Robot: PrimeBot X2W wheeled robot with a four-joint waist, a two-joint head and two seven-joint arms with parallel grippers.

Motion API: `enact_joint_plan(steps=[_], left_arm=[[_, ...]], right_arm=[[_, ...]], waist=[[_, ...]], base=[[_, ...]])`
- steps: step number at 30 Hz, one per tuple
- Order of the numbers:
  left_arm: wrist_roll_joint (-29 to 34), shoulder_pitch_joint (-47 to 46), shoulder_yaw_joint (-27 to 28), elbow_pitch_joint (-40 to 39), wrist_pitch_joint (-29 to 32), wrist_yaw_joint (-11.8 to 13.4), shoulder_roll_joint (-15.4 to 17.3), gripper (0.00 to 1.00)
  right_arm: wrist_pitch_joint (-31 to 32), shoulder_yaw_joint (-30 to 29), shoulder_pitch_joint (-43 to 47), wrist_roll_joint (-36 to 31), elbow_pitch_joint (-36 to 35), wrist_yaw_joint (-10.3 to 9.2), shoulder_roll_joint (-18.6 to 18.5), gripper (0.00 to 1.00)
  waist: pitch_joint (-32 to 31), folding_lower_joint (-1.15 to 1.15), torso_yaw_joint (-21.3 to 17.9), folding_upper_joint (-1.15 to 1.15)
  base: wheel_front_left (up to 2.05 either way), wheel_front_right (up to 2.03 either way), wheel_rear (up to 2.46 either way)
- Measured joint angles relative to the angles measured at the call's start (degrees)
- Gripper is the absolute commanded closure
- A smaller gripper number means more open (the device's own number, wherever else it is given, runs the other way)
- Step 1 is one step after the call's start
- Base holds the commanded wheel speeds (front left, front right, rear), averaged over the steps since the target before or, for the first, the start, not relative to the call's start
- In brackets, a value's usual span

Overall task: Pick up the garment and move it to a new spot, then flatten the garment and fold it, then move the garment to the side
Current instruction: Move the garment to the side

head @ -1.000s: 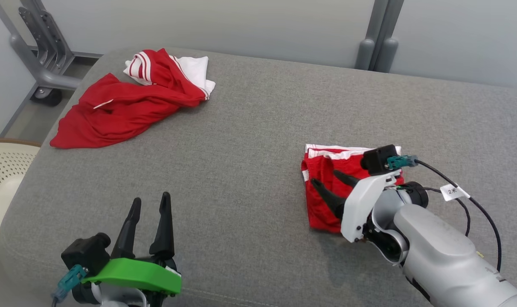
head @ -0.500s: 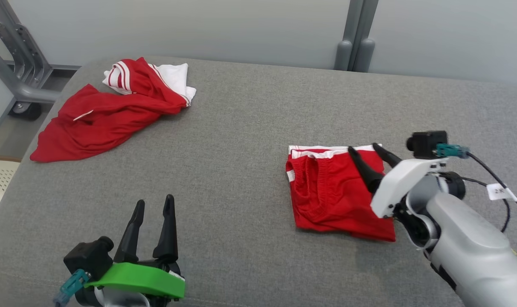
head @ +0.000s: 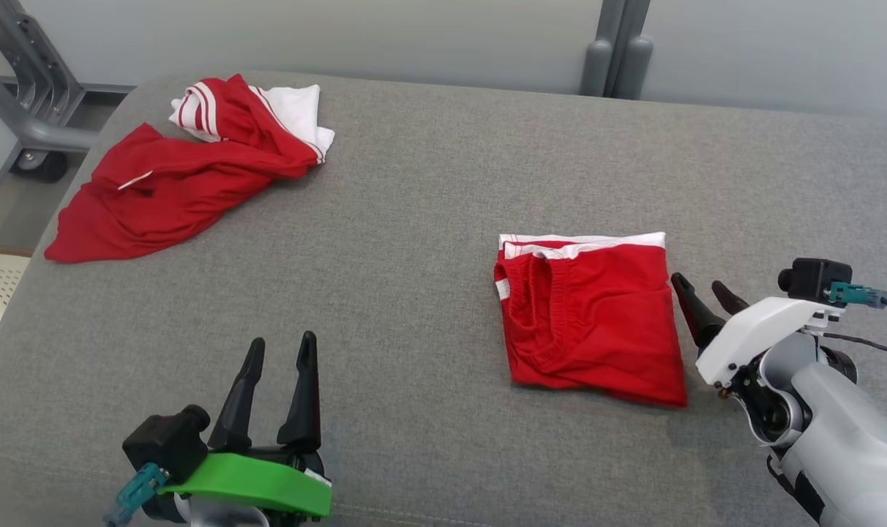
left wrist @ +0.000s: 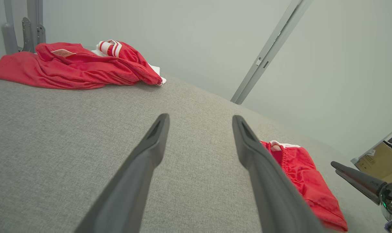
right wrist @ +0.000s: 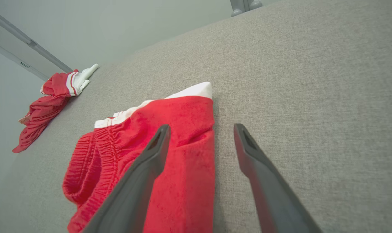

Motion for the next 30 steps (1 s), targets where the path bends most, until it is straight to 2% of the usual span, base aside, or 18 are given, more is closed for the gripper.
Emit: enact_joint_plan(steps=[10, 15, 16, 17, 18, 19, 30], left_arm=[[0.34, -0.02, -0.56, -0.22, 0.01, 0.02, 0.0, 0.0], [0.32, -0.03, 0.26, 0.05, 0.0, 0.03, 0.0, 0.0], [0.32, -0.03, 0.34, 0.07, 0.0, 0.04, 0.0, 0.0], [0.32, -0.03, 0.37, 0.07, 0.0, 0.14, 0.0, 0.0], [0.32, -0.03, 0.43, 0.07, 0.0, 0.3, -0.01, 0.0], [0.32, -0.03, 0.59, 0.07, 0.0, 0.44, -0.01, 0.0], [0.31, -0.07, 2.29, -0.18, -0.01, 0.47, 0.05, 0.0]], right_arm=[[2.64, -0.44, -0.02, 2.23, 3.33, 1.45, -0.14, 0.0], [4.14, 0.22, -0.16, 2.72, 4.53, 2.93, 0.23, 0.02], [4.33, 0.38, -0.32, 2.72, 4.52, 3.14, 0.25, 0.25], [4.48, 0.52, -0.48, 2.72, 4.49, 3.56, 0.26, 0.65], [4.57, 0.6, -0.58, 2.72, 4.47, 3.79, 0.29, 0.75], [4.68, 0.77, -0.64, 2.72, 4.47, 3.85, 0.29, 1.0], [5.52, 1.99, -4.07, 1.7, 4.8, 4.66, 0.26, 1.0]], waist=[[2.95, 0.0, 2.63, 0.0], [3.83, 0.0, 3.86, 0.0], [3.94, 0.0, 3.97, 0.0], [4.02, 0.0, 4.04, 0.0], [4.09, 0.0, 4.06, 0.0], [4.13, 0.0, 4.03, 0.0], [5.03, 0.0, 1.73, 0.0]], base=[[0.0, 0.0, 0.0], [0.0, 0.0, 0.0], [0.0, 0.0, 0.0], [0.0, 0.0, 0.0], [0.0, 0.0, 0.0], [0.0, 0.0, 0.0], [0.0, 0.0, 0.0]])
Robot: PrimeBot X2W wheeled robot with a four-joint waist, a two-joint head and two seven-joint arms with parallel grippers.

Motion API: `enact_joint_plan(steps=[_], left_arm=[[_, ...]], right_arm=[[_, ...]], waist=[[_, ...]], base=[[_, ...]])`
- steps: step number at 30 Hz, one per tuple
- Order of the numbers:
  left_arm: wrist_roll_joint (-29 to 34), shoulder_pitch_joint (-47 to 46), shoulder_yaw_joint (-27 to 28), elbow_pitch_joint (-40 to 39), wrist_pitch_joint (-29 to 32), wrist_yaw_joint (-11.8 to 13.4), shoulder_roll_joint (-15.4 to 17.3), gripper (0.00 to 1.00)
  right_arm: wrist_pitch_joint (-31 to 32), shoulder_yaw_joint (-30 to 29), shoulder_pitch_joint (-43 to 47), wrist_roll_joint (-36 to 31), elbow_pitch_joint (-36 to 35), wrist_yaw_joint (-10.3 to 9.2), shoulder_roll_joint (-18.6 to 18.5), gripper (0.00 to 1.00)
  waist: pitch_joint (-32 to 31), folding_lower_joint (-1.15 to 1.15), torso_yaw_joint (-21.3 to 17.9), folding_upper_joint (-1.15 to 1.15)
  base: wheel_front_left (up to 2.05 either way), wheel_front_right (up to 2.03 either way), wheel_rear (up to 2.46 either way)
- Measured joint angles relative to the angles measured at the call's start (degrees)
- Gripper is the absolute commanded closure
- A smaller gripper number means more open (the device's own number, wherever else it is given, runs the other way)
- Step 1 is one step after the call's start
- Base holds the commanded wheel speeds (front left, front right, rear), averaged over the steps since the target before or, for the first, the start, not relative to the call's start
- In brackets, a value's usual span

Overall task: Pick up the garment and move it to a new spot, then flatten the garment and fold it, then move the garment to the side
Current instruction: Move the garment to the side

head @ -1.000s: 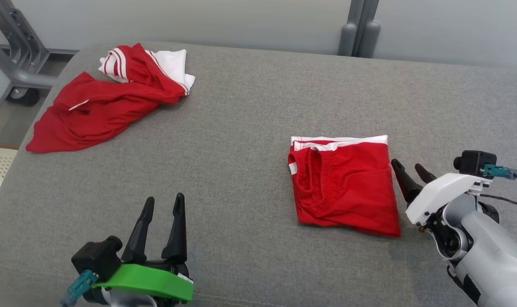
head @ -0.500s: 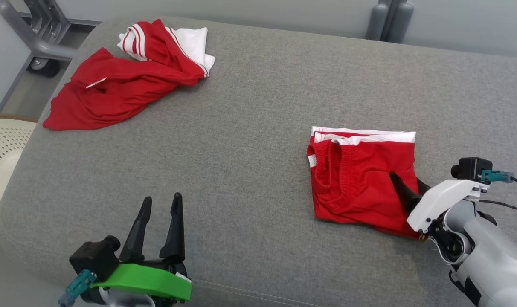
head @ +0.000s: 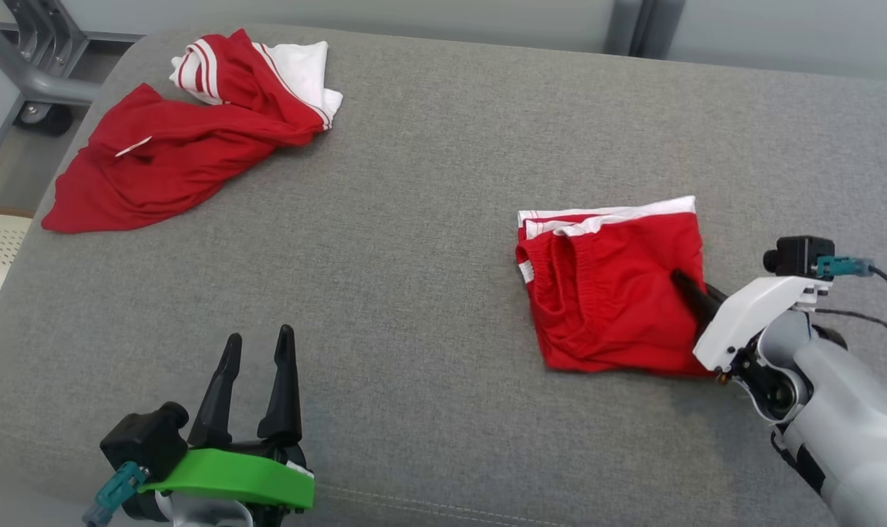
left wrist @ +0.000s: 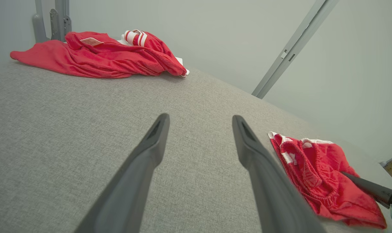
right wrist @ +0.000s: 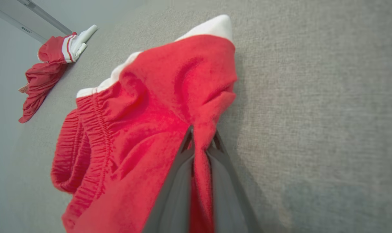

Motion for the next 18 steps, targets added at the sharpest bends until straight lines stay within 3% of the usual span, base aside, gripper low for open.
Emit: enact_joint_plan(steps=[18], left_arm=[[1.47, -1.09, -0.59, -5.19, -0.04, 0.0, 0.48, 0.0]], right_arm=[[1.87, -0.59, -10.75, -6.03, 2.5, -0.07, -13.62, 1.0]], waist=[[3.05, 0.0, -6.01, 0.0]], base=[[0.0, 0.0, 0.0]])
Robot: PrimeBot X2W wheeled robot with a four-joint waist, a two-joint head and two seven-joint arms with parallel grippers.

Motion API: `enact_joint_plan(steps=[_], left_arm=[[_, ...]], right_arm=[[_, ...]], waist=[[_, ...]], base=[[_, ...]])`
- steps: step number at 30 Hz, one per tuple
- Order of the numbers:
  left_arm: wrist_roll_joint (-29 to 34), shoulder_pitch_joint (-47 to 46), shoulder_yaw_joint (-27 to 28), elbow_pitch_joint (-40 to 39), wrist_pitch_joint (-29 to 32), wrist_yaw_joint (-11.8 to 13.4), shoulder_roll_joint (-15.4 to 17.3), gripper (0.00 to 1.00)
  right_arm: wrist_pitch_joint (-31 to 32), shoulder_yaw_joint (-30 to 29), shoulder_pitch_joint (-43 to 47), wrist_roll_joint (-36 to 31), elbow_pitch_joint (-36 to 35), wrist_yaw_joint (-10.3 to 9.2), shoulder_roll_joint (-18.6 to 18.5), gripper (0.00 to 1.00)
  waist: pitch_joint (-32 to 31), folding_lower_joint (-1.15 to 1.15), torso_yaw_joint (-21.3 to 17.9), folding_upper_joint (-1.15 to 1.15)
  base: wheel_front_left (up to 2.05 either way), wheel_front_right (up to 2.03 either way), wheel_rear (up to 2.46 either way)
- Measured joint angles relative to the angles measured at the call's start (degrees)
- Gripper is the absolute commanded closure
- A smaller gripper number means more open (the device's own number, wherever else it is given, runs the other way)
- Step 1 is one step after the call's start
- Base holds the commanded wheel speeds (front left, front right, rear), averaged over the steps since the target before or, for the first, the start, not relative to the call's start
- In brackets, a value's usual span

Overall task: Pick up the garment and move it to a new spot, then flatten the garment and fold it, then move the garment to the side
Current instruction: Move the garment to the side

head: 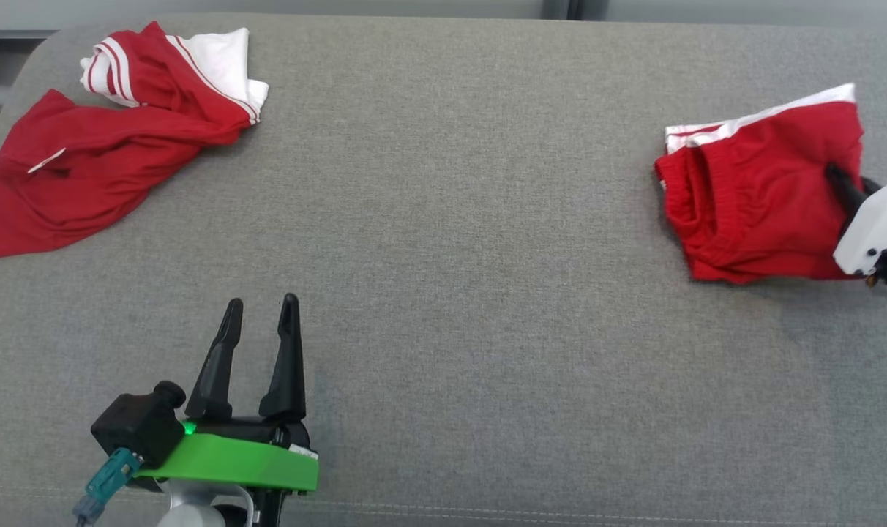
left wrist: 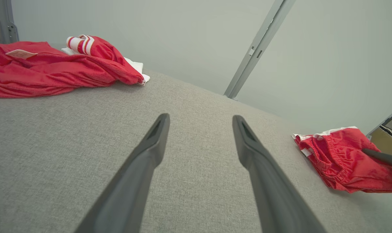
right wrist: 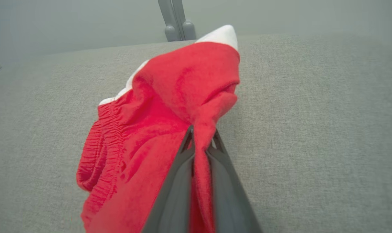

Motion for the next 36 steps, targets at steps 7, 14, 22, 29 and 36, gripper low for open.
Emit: enact_joint_plan(steps=[7, 14, 22, 29, 36], left_arm=[[1.93, -1.93, -1.46, -3.12, 0.94, -0.01, 1.21, 0.0], [3.2, -4.05, -3.24, -5.15, 2.16, -0.04, 1.34, 0.0], [3.77, -4.76, -3.88, -5.76, 3.2, -0.05, 1.63, 0.0], [4.69, -5.36, -4.79, -6.45, 3.63, -0.05, 1.62, 0.0], [4.71, -5.47, -4.75, -7.13, 4.08, -0.02, 1.62, 0.0]], right_arm=[[1.77, -0.25, -5.25, -1.86, 0.63, -0.83, -4.97, 1.0], [2.3, -0.93, -8.56, -3.97, 2.57, -1.8, -8.79, 1.0], [2.55, 0.0, -11.82, -7.66, 4.44, -3.7, -10.73, 1.0], [1.6, 1.26, -12.38, -10.49, 7.78, -7.01, -10.66, 0.55], [0.62, 0.88, -12.38, -10.89, 10.68, -9.42, -11.4, 0.0]], waist=[[3.33, 0.0, -1.59, 0.0], [6.93, 0.0, -2.08, 0.0], [9.49, 0.0, -1.2, 0.0], [10.22, 0.0, -0.41, 0.0], [10.4, 0.0, -0.56, 0.0]], base=[[0.0, 0.0, 0.0], [0.0, 0.0, 0.0], [0.0, 0.0, 0.0], [0.0, 0.0, 0.0], [0.0, 0.0, 0.0]])
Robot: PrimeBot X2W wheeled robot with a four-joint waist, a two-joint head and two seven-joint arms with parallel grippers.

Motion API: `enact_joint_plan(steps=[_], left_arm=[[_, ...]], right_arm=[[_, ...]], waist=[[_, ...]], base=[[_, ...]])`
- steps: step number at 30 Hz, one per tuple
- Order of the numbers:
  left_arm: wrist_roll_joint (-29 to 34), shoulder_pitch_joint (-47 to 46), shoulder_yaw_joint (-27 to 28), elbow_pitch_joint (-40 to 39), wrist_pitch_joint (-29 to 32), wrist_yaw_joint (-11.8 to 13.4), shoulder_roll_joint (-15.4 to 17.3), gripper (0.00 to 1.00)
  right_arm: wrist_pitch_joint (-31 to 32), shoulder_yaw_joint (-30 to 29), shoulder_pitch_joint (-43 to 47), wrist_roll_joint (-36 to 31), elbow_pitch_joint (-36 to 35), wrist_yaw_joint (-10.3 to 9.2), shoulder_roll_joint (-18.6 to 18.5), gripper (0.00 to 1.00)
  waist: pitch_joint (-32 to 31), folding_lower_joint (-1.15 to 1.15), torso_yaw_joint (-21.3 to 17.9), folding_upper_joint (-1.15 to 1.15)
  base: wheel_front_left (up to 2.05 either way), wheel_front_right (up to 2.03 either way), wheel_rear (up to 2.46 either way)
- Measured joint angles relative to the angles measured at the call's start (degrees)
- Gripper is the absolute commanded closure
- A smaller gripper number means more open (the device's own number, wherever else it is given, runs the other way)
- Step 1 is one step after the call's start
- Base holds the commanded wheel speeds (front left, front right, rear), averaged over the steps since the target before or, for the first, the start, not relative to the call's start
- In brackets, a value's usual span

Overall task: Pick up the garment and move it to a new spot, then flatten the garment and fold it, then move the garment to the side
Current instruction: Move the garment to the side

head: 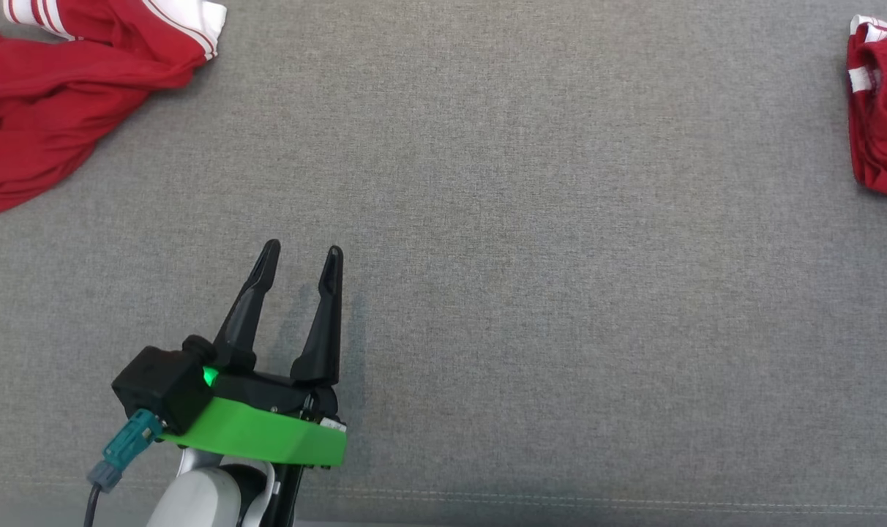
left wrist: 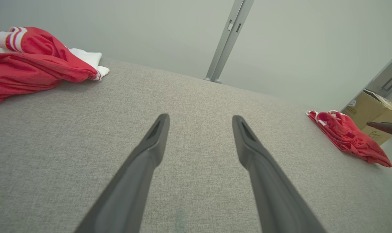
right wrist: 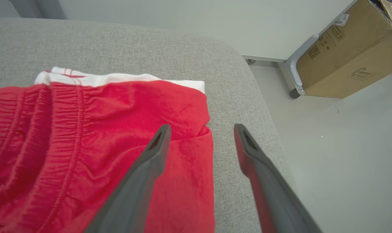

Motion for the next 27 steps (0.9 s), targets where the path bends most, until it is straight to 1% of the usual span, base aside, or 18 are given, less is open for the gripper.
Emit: enact_joint_plan(steps=[6, 12, 14, 19, 23, 24, 27], left_arm=[[0.43, 0.0, 0.86, -0.08, -0.01, 0.08, 0.02, 0.0], [0.38, -0.09, 1.34, 0.52, -0.24, 0.07, 0.02, 0.0], [0.36, -0.18, 1.48, 1.11, -0.54, 0.05, 0.02, 0.0], [-0.11, -1.35, 2.43, 2.46, -0.87, 0.01, 0.02, 0.0], [-0.65, -1.56, 3.92, 4.38, -1.48, 0.01, 0.01, 0.0], [-0.87, -1.56, 4.24, 4.89, -1.6, 0.01, 0.0, 0.0], [-1.64, -1.51, 5.66, 5.99, -1.92, 0.47, 0.0, 0.0]], right_arm=[[-1.65, 0.08, 0.0, -0.05, 0.24, 0.0, 2.56, 0.0], [-6.15, 0.07, -1.33, -0.13, -1.99, 0.14, 4.69, 0.0], [-7.97, 0.21, -2.14, -0.52, -3.38, 0.8, 5.71, 0.0], [-12.69, 0.86, -2.92, -0.9, -6.61, 2.12, 9.01, 0.0], [-16.55, 1.58, -2.87, -1.1, -9.02, 2.68, 12.09, 0.0], [-16.88, 1.46, -2.72, -0.97, -9.6, 3.01, 13.03, 0.0], [-16.92, 1.4, -1.77, -0.38, -10.96, 3.1, 16.3, 0.0]], waist=[[-0.21, 0.0, -1.39, 0.0], [-1.58, 0.0, -2.88, 0.0], [-2.33, 0.0, -3.35, 0.0], [-4.61, 0.0, -4.63, 0.0], [-6.88, 0.0, -5.69, 0.0], [-7.48, 0.0, -5.94, 0.0], [-9.4, 0.0, -6.7, 0.0]], base=[[0.0, 0.0, 0.0], [0.0, 0.0, 0.0], [0.0, 0.0, 0.0], [0.0, 0.0, 0.0], [0.0, 0.0, 0.0], [0.0, 0.0, 0.0], [0.0, 0.0, 0.0]])
